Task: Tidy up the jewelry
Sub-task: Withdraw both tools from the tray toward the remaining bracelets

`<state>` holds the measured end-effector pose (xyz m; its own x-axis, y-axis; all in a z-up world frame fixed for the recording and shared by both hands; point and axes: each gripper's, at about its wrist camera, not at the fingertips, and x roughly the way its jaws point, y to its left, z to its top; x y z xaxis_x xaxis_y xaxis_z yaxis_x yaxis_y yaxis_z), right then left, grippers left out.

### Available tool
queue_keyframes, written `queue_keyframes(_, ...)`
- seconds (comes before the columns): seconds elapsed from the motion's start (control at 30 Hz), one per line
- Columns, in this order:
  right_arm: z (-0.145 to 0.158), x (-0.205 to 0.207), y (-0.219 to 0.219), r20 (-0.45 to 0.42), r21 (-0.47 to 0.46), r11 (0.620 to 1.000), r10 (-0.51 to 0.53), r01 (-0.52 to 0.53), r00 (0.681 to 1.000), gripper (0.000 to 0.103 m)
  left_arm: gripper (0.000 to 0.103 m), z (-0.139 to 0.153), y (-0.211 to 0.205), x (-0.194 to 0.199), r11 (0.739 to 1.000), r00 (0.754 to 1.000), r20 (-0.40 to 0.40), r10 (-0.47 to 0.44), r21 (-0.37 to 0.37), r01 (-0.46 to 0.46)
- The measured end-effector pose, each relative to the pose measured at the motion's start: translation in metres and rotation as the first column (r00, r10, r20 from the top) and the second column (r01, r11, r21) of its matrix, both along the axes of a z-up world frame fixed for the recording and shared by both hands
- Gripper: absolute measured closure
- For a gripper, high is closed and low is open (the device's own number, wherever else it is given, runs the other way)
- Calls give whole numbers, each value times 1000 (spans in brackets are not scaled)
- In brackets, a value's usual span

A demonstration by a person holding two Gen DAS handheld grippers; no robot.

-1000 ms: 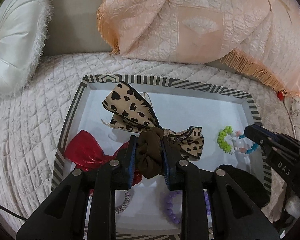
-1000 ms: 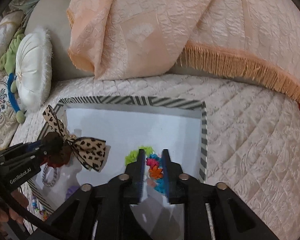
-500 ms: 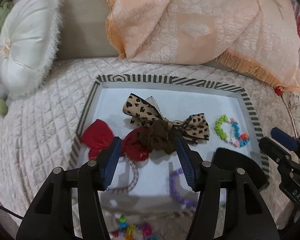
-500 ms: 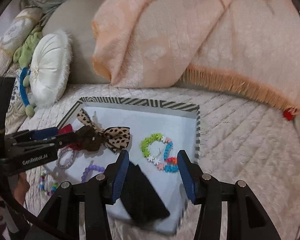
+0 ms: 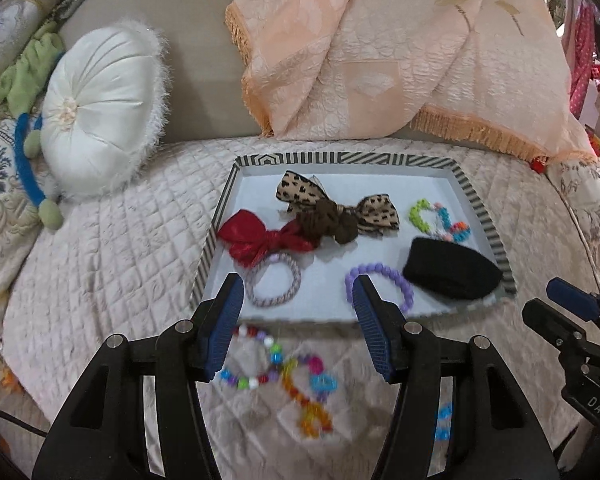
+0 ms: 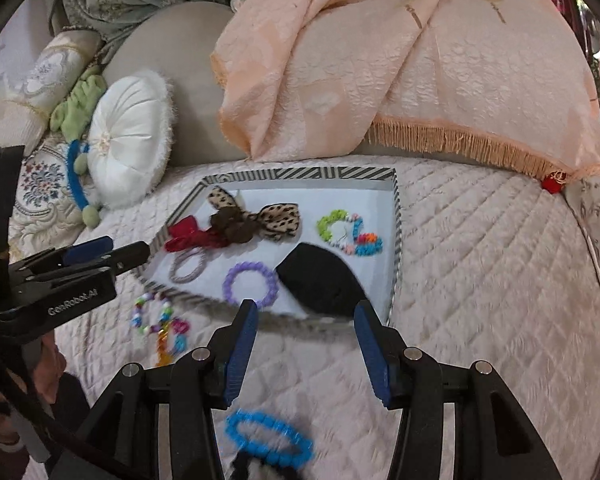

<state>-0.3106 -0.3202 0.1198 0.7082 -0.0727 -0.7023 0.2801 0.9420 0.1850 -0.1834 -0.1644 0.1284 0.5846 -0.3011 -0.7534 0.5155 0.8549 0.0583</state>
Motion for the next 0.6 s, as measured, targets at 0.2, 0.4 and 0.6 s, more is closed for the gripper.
queue_keyframes(0.2,9,-31,22,23,10,1000,-1,0,1000,40,46,1,25,-33,1000,1000,-24,-1,-24,1)
queue_keyframes(0.4,14,-55,44,32,2,1000,16,-16,999,39,46,2,53,-61,999,999,-48,26,-28,-27)
queue_keyframes(0.6,20,-73,62,28,-16,999,38,-38,999,39,46,10,82,-89,998,998,-35,53,-20,-53)
